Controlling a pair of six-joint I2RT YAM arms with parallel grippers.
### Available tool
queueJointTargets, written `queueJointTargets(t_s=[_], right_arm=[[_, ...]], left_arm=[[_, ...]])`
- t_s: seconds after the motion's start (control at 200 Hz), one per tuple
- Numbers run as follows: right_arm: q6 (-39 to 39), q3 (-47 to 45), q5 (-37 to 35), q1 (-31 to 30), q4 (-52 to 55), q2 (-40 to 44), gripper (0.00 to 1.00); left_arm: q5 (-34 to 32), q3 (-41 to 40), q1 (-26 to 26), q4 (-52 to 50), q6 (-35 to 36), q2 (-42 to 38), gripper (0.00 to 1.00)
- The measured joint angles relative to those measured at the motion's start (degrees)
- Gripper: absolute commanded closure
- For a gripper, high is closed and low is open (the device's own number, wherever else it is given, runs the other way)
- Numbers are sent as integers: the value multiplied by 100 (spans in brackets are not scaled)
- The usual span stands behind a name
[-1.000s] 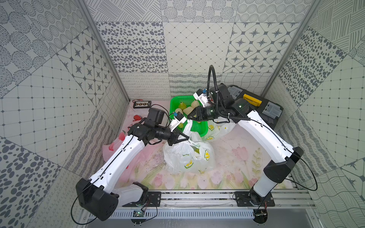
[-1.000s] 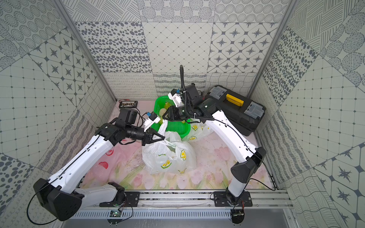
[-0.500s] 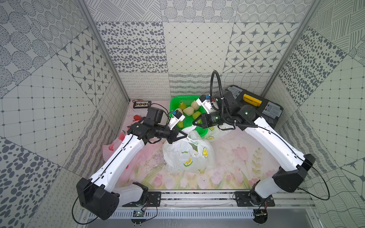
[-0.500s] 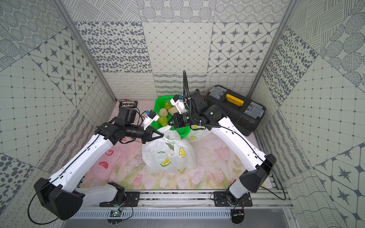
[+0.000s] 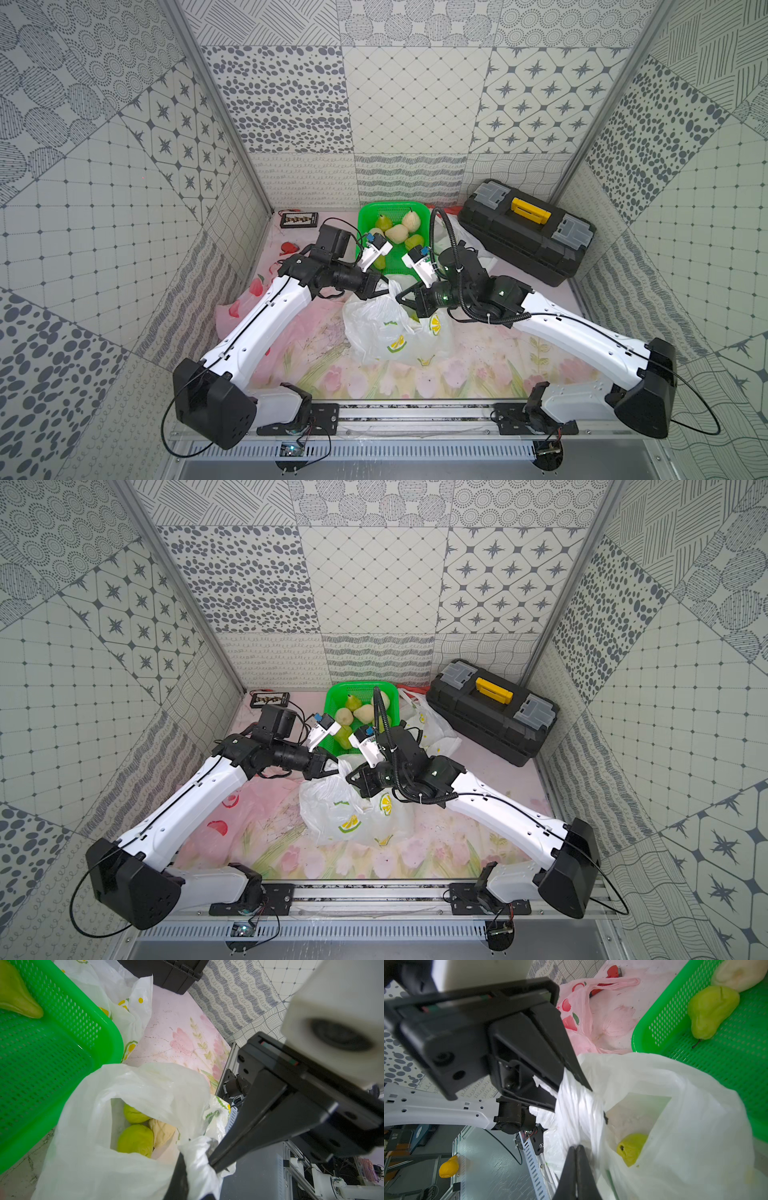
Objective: Place the pears into plastic bags & tie knots
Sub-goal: Tie the plastic bag at the center of the board.
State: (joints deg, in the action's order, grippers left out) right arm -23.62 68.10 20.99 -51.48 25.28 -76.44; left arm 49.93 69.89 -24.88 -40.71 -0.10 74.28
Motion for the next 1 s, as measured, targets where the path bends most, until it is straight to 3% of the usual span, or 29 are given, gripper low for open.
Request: queueJointTargets(t_s=[0.18, 0.315, 0.77, 0.885, 1.001], right_arm=[[9, -321, 35, 50, -369, -2, 100], [-72, -603, 216, 232, -643, 68, 100], [-299, -529, 498, 551, 146, 673, 100], [-299, -402, 514, 597, 260, 673, 100], [-293, -313, 516, 614, 411, 678, 100]], left_arm=[[-98, -125, -66, 74, -168, -7, 100], [-144, -227, -105, 133, -282, -13, 91], [-66, -409, -219, 450, -380, -118, 90], [-59, -411, -219, 452, -363, -118, 84], [-46, -411, -221, 452, -350, -129, 84]])
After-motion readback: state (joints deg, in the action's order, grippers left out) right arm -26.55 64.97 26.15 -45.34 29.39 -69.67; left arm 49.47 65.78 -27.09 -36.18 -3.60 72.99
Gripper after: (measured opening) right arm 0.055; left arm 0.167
